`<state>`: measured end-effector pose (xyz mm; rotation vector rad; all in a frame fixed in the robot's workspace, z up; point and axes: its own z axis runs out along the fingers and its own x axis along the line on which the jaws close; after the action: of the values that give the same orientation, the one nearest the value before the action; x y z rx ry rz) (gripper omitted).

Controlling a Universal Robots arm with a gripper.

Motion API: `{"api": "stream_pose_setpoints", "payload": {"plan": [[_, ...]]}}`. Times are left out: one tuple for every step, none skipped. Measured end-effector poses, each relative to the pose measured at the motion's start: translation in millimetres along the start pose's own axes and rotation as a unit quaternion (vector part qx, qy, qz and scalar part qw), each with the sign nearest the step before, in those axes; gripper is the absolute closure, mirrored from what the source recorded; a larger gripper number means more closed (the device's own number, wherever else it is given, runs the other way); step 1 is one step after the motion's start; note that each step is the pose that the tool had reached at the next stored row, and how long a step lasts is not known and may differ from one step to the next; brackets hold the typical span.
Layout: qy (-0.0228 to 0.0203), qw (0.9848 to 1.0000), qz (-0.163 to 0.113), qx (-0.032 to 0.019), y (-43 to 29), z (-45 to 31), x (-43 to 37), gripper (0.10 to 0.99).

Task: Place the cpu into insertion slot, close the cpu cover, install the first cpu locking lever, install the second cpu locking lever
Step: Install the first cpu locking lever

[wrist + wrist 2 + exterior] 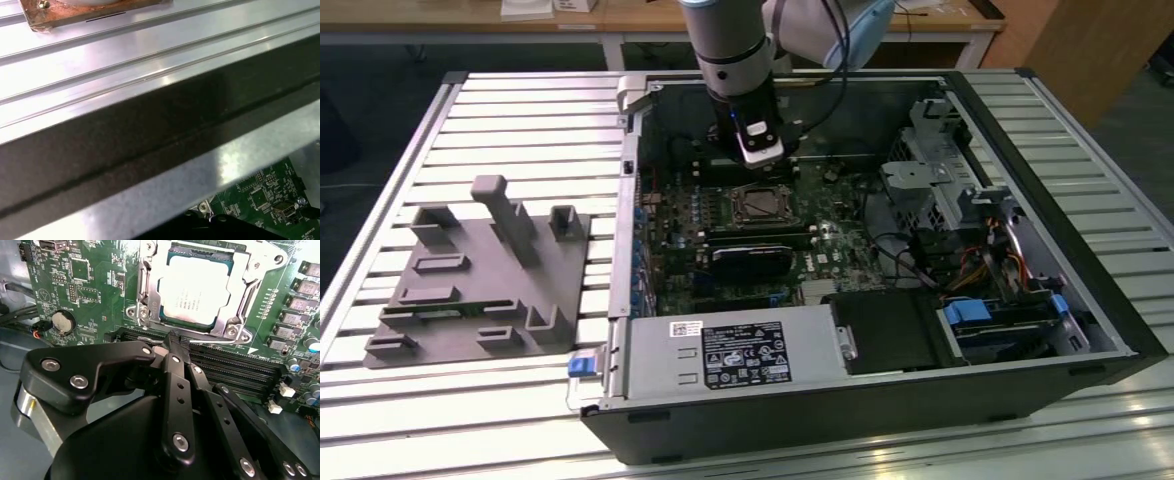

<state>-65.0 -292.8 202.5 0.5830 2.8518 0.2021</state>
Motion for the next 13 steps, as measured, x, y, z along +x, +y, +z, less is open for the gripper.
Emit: {"api": "stream_pose_setpoints", "payload": {"plan": [[-0.0001, 1.0, 0.001, 0.0001, 0.3, 0.1, 0.2, 0.98], [-0.0002, 1.0, 0.001, 0.0003, 0.7, 0.1, 0.3, 0.98], [-0.0003, 1.0, 0.001, 0.0004, 1.3, 0.2, 0.6, 0.98], [-0.0003, 1.0, 0.002, 0.0004, 1.8, 0.3, 0.8, 0.98], [-0.0003, 1.0, 0.002, 0.0004, 2.4, 0.5, 1.1, 0.98], [-0.0004, 1.0, 0.002, 0.0005, 2.7, 0.5, 1.2, 0.98], [-0.0005, 1.0, 0.003, 0.0006, 2.9, 0.6, 1.3, 0.98], [-0.0006, 1.0, 0.003, 0.0006, 3.0, 0.7, 1.3, 0.98], [-0.0008, 1.0, 0.004, 0.0008, 3.2, 0.9, 1.0, 0.98], [-0.001, 1.0, 0.005, 0.001, 3.3, 1.2, 0.8, 0.98], [-0.0011, 1.0, 0.006, 0.0013, 3.4, 1.6, 0.4, 0.98], [-0.0013, 1.0, 0.007, 0.0016, 3.5, 2.0, 0.0, 0.98], [-0.0016, 1.0, 0.009, 0.0017, 3.7, 2.5, -0.5, 0.98]]}}
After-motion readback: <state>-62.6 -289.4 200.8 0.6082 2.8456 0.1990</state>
